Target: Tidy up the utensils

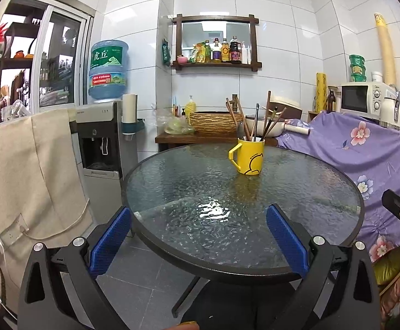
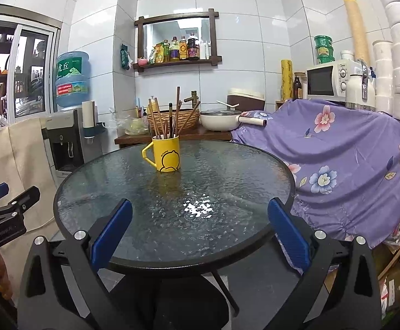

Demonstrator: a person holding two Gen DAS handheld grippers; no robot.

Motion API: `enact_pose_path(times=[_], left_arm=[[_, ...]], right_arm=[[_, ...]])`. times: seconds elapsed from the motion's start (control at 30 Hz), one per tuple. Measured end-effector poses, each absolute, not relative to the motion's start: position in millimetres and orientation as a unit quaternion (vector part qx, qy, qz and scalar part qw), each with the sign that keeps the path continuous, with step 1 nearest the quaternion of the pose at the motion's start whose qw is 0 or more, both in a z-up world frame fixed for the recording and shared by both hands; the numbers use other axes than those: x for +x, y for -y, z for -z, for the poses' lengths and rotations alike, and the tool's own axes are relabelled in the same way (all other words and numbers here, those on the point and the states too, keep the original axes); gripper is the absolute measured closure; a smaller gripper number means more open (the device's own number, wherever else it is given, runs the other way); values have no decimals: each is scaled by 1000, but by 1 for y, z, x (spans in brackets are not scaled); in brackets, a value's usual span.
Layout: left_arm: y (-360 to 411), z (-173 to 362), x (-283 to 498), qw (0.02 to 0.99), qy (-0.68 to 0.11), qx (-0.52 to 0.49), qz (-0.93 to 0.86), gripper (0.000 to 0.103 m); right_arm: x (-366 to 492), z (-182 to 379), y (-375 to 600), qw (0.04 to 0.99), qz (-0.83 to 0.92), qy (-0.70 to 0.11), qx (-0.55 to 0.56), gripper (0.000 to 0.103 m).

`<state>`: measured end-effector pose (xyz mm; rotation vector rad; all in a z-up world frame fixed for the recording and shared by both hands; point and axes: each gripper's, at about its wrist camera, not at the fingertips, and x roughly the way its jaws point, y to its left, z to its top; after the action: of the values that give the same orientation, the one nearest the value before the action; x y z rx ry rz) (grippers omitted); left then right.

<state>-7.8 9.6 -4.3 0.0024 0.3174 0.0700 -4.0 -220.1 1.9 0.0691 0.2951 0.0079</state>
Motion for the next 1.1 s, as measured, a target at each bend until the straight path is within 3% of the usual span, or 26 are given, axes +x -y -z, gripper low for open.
enact_pose_path(times=[1.1], left_arm=[[-12,3,-7,986,-162,3,-45,7]], right_arm=[[-3,-5,217,988,-16,-149,29,6]])
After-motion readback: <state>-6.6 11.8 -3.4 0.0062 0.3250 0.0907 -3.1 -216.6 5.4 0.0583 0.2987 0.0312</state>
